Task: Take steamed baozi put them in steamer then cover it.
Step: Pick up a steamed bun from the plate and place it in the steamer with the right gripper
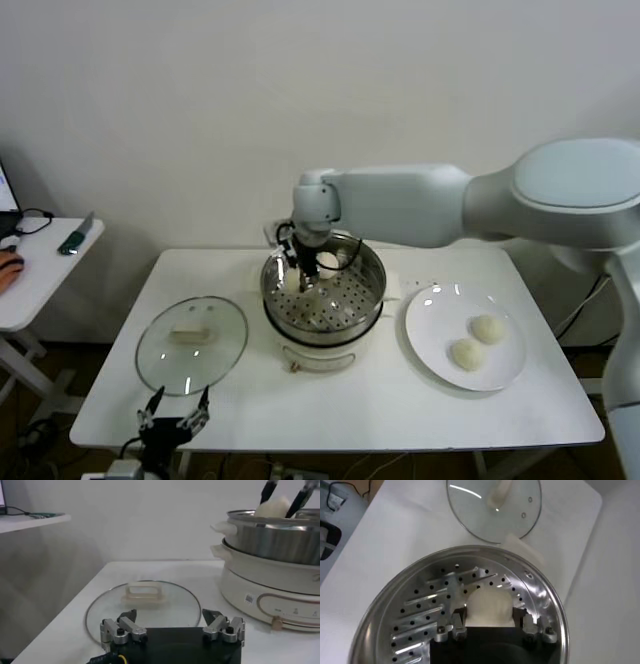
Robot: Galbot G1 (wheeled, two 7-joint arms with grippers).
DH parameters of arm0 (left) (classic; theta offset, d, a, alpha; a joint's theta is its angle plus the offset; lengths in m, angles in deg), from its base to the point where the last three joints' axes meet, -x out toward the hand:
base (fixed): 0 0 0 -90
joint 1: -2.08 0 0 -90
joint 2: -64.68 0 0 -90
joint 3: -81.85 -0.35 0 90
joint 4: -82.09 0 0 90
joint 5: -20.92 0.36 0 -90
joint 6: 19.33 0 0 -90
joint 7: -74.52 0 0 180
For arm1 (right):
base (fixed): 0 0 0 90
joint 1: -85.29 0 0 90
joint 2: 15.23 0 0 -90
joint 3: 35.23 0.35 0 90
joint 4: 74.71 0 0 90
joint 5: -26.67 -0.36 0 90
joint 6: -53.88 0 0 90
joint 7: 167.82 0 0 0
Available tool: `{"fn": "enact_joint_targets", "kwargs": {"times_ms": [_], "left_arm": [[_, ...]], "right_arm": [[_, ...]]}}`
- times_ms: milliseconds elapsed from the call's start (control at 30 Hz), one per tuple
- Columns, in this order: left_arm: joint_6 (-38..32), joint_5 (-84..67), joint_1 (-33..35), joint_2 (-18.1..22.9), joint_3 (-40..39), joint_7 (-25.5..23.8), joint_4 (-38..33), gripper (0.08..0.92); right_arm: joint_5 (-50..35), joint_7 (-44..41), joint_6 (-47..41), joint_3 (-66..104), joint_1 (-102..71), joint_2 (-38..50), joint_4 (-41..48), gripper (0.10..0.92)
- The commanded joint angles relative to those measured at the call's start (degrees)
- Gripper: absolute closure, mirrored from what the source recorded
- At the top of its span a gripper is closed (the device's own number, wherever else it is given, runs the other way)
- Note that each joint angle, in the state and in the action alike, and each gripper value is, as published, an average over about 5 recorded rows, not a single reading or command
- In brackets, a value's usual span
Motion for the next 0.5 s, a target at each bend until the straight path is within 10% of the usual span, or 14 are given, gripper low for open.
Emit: {"fn": "enact_joint_targets", "kwargs": {"times_ms": [33,500], "left_arm": [[0.1,0.0,-0.2,0.1,0.0,0.0,0.2,0.177],[0.1,-0.1,-0.2,0.1,0.0,0.0,0.3,0.177]], "right_arm": [[3.3,0.8,-0.2,0.7,-6.2,-4.0,6.1,0.404],[3.8,1.6,-0.4,1.1,-7.1,-3.3,6.2,0.345]]}}
